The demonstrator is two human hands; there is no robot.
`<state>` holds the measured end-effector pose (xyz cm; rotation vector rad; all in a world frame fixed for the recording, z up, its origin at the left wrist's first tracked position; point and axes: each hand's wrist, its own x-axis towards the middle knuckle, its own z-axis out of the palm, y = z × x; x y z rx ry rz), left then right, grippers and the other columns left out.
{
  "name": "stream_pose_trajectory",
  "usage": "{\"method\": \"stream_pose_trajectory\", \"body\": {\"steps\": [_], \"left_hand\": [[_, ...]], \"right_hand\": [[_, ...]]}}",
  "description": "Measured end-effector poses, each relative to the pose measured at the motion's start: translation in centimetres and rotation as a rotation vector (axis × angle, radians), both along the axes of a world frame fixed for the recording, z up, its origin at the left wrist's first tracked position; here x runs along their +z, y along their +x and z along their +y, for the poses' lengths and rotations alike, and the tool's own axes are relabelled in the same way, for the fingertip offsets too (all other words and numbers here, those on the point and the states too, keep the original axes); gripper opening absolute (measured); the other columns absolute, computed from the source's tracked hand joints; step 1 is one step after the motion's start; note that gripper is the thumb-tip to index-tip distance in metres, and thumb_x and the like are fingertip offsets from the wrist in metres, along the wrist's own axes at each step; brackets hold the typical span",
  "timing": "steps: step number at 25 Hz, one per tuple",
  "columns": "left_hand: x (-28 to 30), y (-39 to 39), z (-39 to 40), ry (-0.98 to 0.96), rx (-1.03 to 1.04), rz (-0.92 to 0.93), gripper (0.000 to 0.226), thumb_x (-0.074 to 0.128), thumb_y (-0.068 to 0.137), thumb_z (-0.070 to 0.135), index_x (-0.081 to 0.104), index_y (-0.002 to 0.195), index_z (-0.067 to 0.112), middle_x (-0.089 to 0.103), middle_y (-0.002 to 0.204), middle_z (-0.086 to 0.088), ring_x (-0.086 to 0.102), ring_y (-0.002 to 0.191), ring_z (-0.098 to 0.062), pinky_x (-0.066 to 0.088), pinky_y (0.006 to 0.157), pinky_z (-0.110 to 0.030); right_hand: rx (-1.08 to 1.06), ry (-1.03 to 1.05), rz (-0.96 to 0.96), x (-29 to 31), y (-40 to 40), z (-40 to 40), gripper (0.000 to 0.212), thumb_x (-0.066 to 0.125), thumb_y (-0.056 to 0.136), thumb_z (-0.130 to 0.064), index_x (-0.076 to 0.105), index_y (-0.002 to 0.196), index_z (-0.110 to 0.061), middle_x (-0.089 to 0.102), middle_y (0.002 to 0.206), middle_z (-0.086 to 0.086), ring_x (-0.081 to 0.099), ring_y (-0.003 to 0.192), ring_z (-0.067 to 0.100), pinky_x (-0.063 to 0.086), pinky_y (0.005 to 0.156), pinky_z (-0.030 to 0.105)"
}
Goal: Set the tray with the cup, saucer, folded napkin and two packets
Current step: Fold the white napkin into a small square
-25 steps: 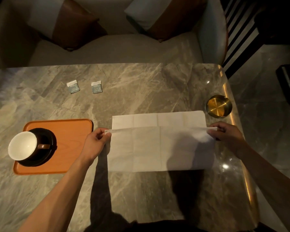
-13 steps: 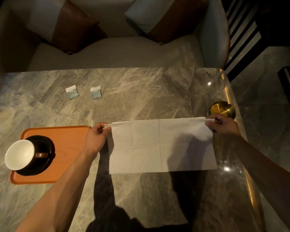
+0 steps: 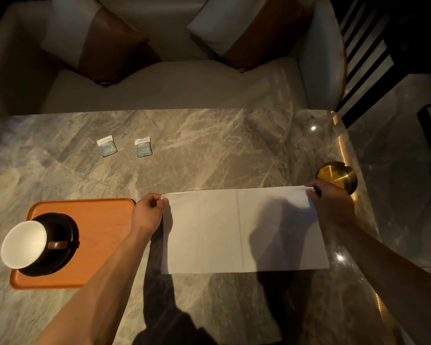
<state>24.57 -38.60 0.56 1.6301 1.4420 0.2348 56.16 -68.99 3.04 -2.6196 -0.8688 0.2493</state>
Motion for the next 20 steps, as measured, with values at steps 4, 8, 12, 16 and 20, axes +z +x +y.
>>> {"method": "stream_pose_trajectory", "body": {"steps": [4, 8, 12, 16, 20], "left_hand": [[-0.4, 0.1, 0.4, 0.04, -0.052, 0.109, 0.016, 0.062, 0.095, 0.029, 0.059, 0.079, 0.029, 0.066, 0.077, 0.011, 0.058, 0.075, -0.004, 0.043, 0.061, -0.025], [-0.8, 0.1, 0.7, 0.088, -0.102, 0.168, 0.014, 0.062, 0.095, 0.029, 0.059, 0.082, 0.027, 0.063, 0.075, 0.014, 0.057, 0.071, -0.003, 0.041, 0.058, -0.023], [-1.0, -0.1, 0.7, 0.124, -0.129, 0.192, 0.011, 0.06, 0.096, 0.029, 0.059, 0.086, 0.025, 0.062, 0.075, 0.017, 0.057, 0.071, -0.003, 0.04, 0.056, -0.02], [-1.1, -0.3, 0.5, 0.159, -0.126, 0.185, 0.008, 0.06, 0.096, 0.029, 0.06, 0.089, 0.023, 0.061, 0.076, 0.017, 0.059, 0.073, -0.005, 0.041, 0.057, -0.02], [-0.8, -0.2, -0.2, 0.197, -0.087, 0.153, 0.012, 0.061, 0.095, 0.026, 0.062, 0.103, 0.016, 0.067, 0.09, 0.002, 0.061, 0.083, -0.018, 0.046, 0.07, -0.031]], "right_hand": [[-0.006, 0.022, -0.099, -1.6, 0.4, 0.7, 0.016, 0.063, 0.092, -0.019, 0.071, 0.103, -0.011, 0.072, 0.094, 0.016, 0.064, 0.081, 0.038, 0.047, 0.068, 0.034], [-0.018, 0.017, -0.132, -4.0, 1.1, 0.5, 0.01, 0.064, 0.092, -0.02, 0.068, 0.101, -0.017, 0.072, 0.089, 0.01, 0.067, 0.077, 0.032, 0.035, 0.068, 0.026], [0.015, 0.031, -0.196, -5.1, 1.4, 0.5, 0.012, 0.064, 0.09, -0.026, 0.06, 0.101, -0.026, 0.071, 0.085, 0.002, 0.068, 0.072, 0.024, 0.022, 0.059, 0.01], [0.005, 0.056, -0.162, -5.0, 0.5, 0.7, 0.024, 0.065, 0.088, -0.023, 0.06, 0.112, -0.019, 0.068, 0.099, 0.009, 0.066, 0.087, 0.029, 0.037, 0.072, 0.027], [0.027, 0.061, -0.222, -4.1, -1.6, -0.2, 0.033, 0.068, 0.087, -0.019, 0.058, 0.118, -0.014, 0.062, 0.114, 0.014, 0.061, 0.097, 0.034, 0.036, 0.075, 0.031]]}}
